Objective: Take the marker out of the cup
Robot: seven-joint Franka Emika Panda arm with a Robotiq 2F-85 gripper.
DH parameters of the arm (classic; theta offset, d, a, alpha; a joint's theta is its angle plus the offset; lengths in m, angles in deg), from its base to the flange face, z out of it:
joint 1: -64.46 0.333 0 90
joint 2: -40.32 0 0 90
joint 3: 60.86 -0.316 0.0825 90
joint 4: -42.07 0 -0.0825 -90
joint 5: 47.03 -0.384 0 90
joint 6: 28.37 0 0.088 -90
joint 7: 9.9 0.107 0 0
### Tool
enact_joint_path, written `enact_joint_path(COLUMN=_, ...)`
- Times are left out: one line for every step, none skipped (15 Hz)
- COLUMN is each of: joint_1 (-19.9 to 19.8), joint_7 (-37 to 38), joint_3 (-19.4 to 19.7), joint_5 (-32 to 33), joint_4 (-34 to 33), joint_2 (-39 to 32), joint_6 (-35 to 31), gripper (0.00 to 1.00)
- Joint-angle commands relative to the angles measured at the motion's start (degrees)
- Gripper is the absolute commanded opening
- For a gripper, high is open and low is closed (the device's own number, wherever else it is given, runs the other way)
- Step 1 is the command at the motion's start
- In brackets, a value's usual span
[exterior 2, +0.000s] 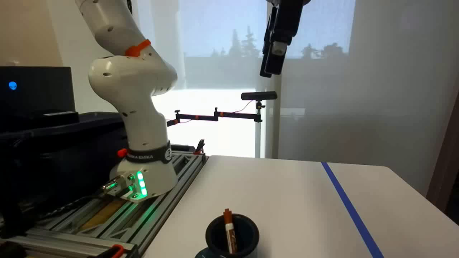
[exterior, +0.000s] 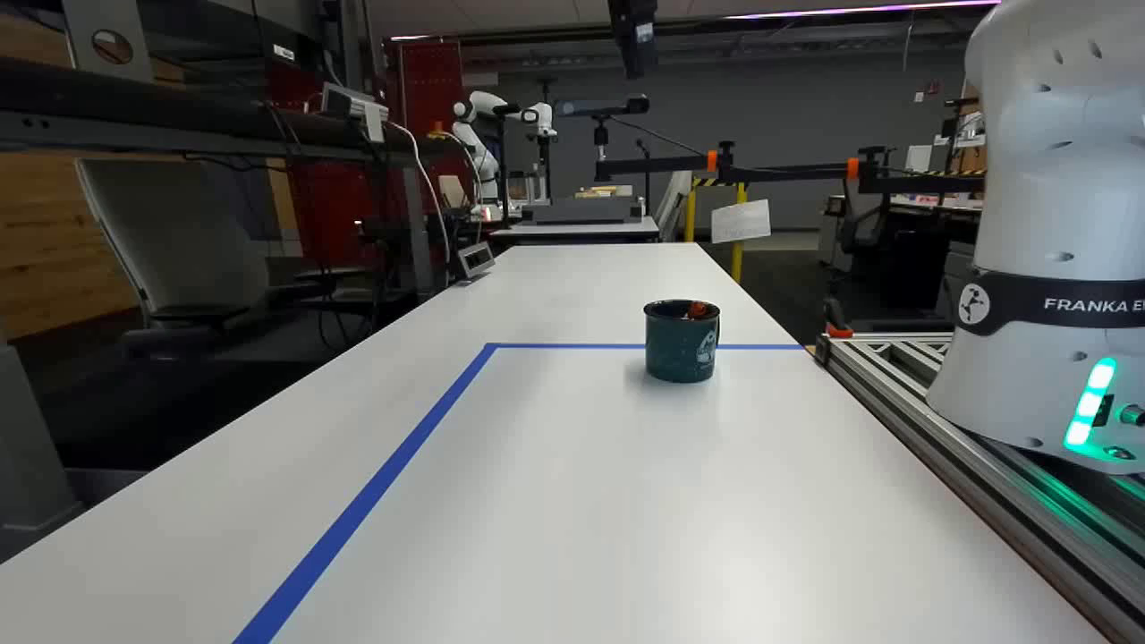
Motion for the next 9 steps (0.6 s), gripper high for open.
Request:
enact_joint_path(joint_1=0.3, joint_7=0.1, joint_3=0.2, joint_5=0.1, joint_4=-0.2, joint_2=0.0, joint_6=0.1, gripper=1.0)
enact_joint_path(joint_1=0.3, joint_7=0.1, joint_3=0.2, joint_5=0.1, joint_4=-0.3, joint_2=0.0, joint_6=0.1, gripper=1.0)
enact_joint_path(joint_1=0.3, joint_7=0.1, joint_3=0.3, joint_5=0.1, joint_4=-0.3, joint_2=0.0, joint_6=0.1, gripper=1.0)
enact_joint_path(joint_1=0.3, joint_7=0.1, joint_3=0.3, joint_5=0.1, joint_4=-0.3, joint_2=0.0, joint_6=0.1, gripper=1.0)
enact_joint_path(joint_1=0.3, joint_7=0.1, joint_3=0.3, joint_5=0.1, joint_4=-0.3, joint_2=0.0, joint_6=0.1, gripper=1.0)
enact_joint_path(joint_1=0.3, joint_7=0.1, joint_3=0.3, joint_5=0.1, joint_4=-0.3, joint_2=0.0, joint_6=0.1, gripper=1.0)
enact_joint_path(joint_1=0.3, joint_7=0.1, joint_3=0.3, joint_5=0.1, joint_4=-0.3, joint_2=0.0, joint_6=0.1, gripper=1.0)
enact_joint_path(joint_1=0.3, joint_7=0.1, joint_3=0.3, joint_5=0.1, joint_4=-0.3, joint_2=0.0, joint_6=0.1, gripper=1.0)
enact_joint_path(joint_1=0.1, joint_7=1.8, joint_3=0.2, joint_5=-0.1, joint_4=0.0, joint_2=-0.8, joint_6=-0.9, gripper=1.0)
